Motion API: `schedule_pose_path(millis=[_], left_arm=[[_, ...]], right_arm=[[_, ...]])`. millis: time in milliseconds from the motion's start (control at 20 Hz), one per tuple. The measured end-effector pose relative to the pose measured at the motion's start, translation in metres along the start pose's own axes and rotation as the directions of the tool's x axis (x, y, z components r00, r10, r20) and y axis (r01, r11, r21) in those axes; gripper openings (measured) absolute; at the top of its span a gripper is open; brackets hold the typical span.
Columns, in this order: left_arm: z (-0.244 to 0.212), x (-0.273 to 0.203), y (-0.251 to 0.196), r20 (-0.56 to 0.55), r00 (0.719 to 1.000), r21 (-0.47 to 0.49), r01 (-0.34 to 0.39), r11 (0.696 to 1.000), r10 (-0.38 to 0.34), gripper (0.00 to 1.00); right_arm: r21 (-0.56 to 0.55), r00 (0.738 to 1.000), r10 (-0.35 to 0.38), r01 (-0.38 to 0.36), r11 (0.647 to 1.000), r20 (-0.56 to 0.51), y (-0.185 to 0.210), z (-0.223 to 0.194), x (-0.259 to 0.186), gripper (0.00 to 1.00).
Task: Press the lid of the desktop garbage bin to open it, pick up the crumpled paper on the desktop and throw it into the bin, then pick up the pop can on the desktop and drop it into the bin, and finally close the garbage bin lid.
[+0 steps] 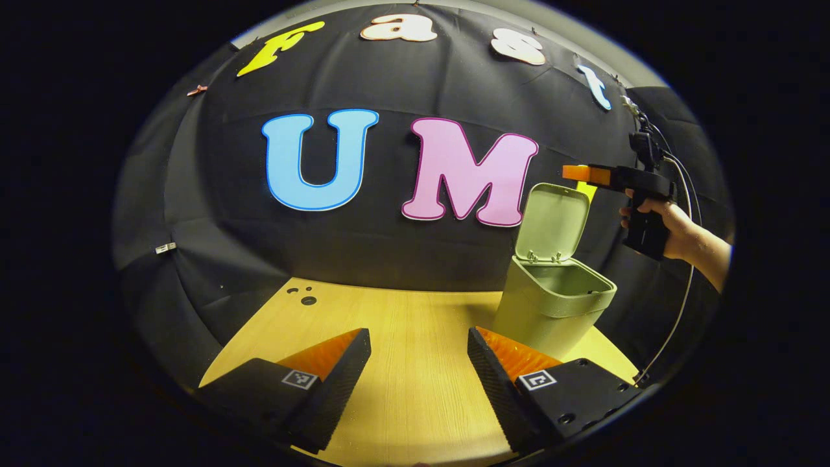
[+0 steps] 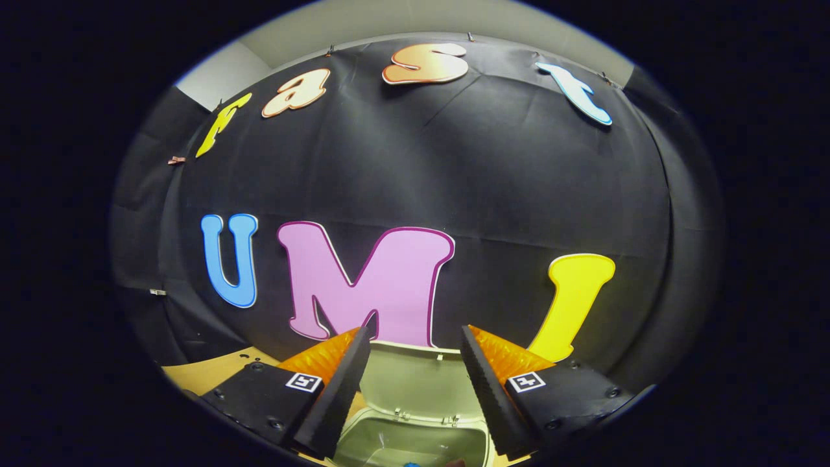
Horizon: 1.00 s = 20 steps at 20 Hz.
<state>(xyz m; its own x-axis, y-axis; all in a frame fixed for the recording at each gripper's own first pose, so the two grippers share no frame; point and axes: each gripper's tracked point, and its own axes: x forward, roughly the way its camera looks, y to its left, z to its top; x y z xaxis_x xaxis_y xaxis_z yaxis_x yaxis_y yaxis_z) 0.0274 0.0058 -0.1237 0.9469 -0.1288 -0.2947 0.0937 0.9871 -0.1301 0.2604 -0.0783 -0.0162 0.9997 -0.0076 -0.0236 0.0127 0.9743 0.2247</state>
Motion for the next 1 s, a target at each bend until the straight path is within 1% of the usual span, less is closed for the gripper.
schedule_pose_path(millis=[200,400,500,550,700,1000], left_arm=[[0.001,0.005,0.005,-0.002,1.0,-0.004,-0.008,1.0,0.008,0.96],[0.002,0.007,0.01,-0.003,1.0,-0.002,-0.02,1.0,0.02,0.96],[0.002,0.008,0.012,-0.004,1.0,-0.006,-0.026,1.0,0.026,0.96],[0.001,0.009,0.012,-0.008,1.0,-0.007,-0.025,1.0,0.025,0.96],[-0.001,0.009,0.01,-0.019,1.0,-0.011,-0.016,1.0,0.015,0.96],[-0.004,0.007,-0.003,-0.021,1.0,-0.002,0.015,1.0,-0.015,0.95]], right_arm=[[-0.031,0.999,-0.041,0.042,0.999,0.019,-0.009,-0.002,0.02,0.9],[-0.003,0.998,-0.064,0.064,0.998,-0.001,-0.018,-0.013,0.04,0.9],[0.017,0.998,-0.053,0.053,0.998,-0.035,-0.015,-0.026,0.044,0.9],[0.023,0.998,-0.04,0.041,0.999,-0.047,-0.013,-0.029,0.044,0.9],[0.022,0.998,-0.035,0.037,0.999,-0.056,-0.013,-0.028,0.037,0.91],[0.039,0.996,-0.005,0.008,0.999,-0.087,-0.006,-0.034,0.001,0.92]])
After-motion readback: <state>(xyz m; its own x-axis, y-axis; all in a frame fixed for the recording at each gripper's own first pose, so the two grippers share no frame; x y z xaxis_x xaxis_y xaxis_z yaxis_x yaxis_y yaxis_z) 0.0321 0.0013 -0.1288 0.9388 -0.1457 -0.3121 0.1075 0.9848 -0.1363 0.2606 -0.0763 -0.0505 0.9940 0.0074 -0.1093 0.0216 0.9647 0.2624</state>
